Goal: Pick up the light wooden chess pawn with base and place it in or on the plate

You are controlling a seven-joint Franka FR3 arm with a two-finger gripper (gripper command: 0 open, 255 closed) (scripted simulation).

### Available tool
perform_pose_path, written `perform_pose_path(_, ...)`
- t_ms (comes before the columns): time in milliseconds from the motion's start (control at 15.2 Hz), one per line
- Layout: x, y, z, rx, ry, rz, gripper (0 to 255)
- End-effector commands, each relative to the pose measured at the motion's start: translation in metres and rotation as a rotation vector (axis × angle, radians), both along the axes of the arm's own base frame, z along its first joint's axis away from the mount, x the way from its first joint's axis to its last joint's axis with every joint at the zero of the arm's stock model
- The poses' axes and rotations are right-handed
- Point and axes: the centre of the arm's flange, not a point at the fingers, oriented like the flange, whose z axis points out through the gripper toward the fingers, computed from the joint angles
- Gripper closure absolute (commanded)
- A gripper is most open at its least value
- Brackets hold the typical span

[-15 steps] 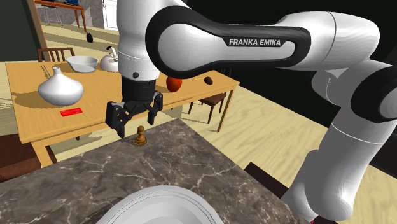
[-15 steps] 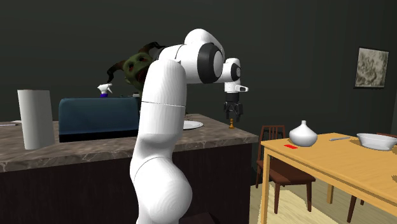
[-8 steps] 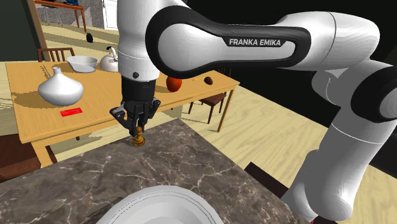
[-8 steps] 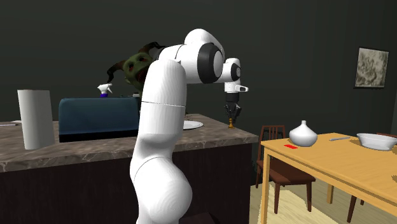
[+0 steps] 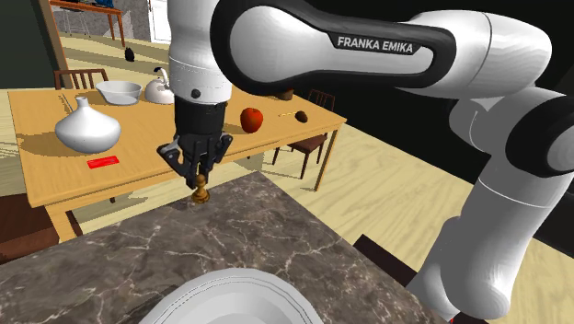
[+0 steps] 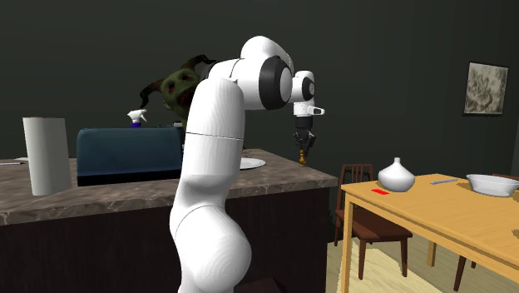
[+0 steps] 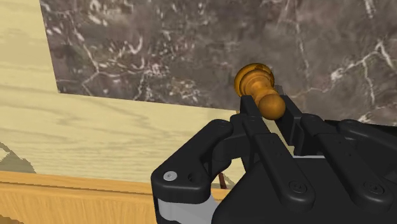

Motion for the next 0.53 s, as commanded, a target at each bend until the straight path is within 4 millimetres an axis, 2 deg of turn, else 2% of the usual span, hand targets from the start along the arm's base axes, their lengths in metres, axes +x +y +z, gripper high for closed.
perform_pose_path(0, 0.000, -0.001, 0.011, 0.000, 0.000, 0.000, 255)
perform_pose_path(462, 0.000, -0.001, 0.048, 0.000, 0.000, 0.000, 255)
